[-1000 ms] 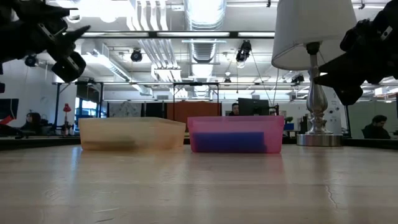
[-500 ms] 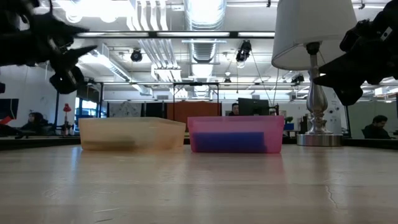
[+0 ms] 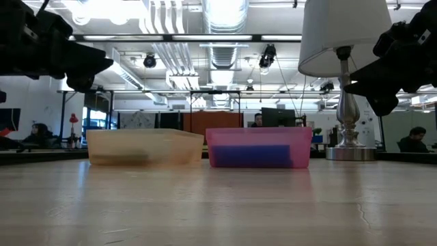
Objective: Pick & place jewel cases by type
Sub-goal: Return to Home Position
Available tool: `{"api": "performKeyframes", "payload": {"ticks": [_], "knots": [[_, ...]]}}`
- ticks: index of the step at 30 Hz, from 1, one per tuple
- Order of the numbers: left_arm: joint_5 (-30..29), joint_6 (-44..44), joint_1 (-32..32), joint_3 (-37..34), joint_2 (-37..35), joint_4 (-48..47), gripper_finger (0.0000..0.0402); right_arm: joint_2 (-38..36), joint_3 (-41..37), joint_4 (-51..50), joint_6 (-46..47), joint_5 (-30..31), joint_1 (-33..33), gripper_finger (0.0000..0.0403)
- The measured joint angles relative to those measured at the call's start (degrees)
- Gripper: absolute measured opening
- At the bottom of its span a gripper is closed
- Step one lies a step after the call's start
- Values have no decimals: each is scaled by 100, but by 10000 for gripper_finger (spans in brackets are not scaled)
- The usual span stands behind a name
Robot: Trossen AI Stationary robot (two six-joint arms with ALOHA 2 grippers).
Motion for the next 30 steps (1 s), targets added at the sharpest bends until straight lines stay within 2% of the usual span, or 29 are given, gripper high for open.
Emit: {"api": "performKeyframes", "payload": {"ticks": [12, 22, 30], "knots": [[-18, 2, 55, 11, 310, -10, 122, 9, 0, 1, 0, 1, -1, 137], [-17, 0, 55, 15, 339, -14, 122, 9, 0, -3, 8, -12, 0, 127], [-15, 2, 55, 15, 341, -16, 122, -414, 0, -186, 31, -1244, -205, 134]]}}
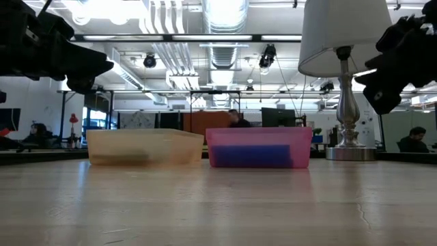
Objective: Pick & place jewel cases by type
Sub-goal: Return to Home Position
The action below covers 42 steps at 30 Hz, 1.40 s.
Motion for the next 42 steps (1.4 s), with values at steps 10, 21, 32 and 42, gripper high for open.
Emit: {"api": "performKeyframes", "payload": {"ticks": [10, 21, 32, 42], "knots": [[2, 0, 0, 2, 4, 2, 122, -1090, 0, 127, -2921, -2001, -589, 136], [2, 0, 0, 2, 17, 2, 122, -1090, -4, 132, -2975, -2066, -737, 127], [2, 0, 0, 4, 17, 2, 122, -1020, -5, 134, -2971, -2062, -734, 137], [2, -2, -1, 4, 17, 2, 122, -1000, -7, 132, -2971, -2060, -734, 127]]}}
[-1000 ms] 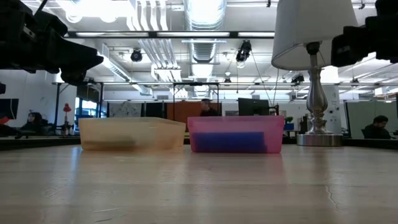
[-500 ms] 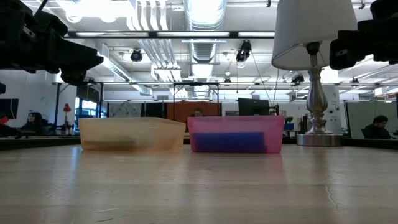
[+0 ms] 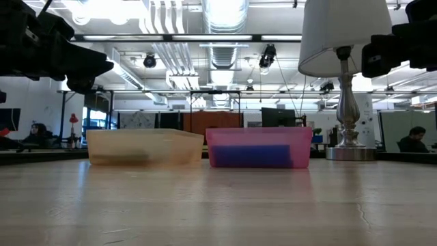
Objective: Pick & place jewel cases by type
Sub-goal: Return to Home Position
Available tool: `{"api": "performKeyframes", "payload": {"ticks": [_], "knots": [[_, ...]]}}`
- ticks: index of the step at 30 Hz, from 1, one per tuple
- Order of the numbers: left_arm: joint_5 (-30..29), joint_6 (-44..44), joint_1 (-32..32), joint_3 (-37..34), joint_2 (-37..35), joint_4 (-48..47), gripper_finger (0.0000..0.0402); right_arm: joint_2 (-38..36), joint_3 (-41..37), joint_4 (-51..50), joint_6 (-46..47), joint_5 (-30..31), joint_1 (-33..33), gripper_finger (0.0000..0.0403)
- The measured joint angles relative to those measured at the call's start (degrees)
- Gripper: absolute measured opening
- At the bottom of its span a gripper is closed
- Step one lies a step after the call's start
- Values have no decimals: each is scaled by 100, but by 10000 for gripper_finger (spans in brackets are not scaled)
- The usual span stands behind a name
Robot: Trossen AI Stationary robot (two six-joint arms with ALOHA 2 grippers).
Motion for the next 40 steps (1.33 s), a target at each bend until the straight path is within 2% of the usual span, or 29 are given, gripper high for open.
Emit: {"api": "performKeyframes", "payload": {"ticks": [10, 40], "knots": [[0, 2, 0, 0, 0, 0, 122, 0, 0, 0, 2, 0, 0, 137], [0, 2, 1, 0, 0, 0, 122, 0, 0, 0, 2, 0, 0, 127]]}}
